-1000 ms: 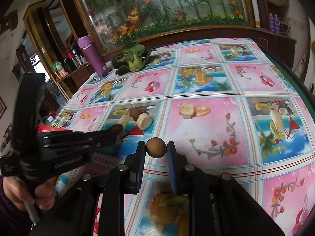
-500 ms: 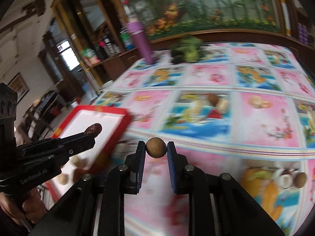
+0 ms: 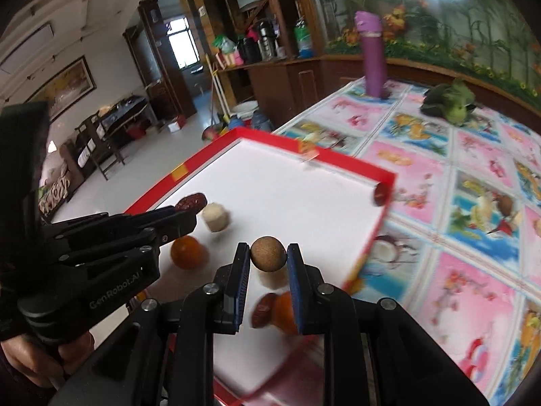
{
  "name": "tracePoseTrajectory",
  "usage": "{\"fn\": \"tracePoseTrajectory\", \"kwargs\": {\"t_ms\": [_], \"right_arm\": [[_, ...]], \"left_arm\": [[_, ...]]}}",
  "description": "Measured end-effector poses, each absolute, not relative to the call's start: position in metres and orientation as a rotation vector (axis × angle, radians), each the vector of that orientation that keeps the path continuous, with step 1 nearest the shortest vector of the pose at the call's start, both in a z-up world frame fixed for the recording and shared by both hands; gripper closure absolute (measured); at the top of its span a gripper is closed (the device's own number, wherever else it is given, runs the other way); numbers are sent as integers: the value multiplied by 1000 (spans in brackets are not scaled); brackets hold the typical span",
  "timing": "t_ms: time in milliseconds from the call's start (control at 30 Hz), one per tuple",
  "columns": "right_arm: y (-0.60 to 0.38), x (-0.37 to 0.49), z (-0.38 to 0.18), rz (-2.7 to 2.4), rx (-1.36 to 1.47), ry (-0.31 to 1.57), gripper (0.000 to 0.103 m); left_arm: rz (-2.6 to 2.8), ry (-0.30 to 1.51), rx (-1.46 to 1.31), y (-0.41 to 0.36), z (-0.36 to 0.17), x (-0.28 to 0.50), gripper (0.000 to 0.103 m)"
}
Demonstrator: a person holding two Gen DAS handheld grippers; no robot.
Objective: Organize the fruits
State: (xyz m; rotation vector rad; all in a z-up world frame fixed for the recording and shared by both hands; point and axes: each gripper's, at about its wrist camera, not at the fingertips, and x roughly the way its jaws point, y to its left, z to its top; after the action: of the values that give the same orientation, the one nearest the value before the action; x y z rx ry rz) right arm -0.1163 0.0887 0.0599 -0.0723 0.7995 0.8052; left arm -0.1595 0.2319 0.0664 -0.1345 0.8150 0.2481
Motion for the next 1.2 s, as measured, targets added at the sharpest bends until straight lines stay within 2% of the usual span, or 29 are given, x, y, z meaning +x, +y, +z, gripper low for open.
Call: {"fn": "tracePoseTrajectory", "kwargs": {"t_ms": [667,767,833,967,1033,1100,1200], "right_arm": [[112,-130,48,777,-138,824,81],[111,-130,49,779,-129,831,74],[109,-130,49,776,-123,829,65],[102,-131,53,774,-106,814,65],[97,-130,54,769,-99,808,65],[90,-129,54,759,-93,805,65],[73,-126,53,729,-85,800,65]], "left_arm": [[299,826,-138,250,55,-163,83],[303,839,-140,251,53,-162,83],[304,844,-141,250,53,-162,83],[307,846,-142,249,53,-162,82],[306,849,-147,249,54,-162,75],[307,843,-150,247,56,-163,59],[308,828,-138,243,60,-164,51]]}}
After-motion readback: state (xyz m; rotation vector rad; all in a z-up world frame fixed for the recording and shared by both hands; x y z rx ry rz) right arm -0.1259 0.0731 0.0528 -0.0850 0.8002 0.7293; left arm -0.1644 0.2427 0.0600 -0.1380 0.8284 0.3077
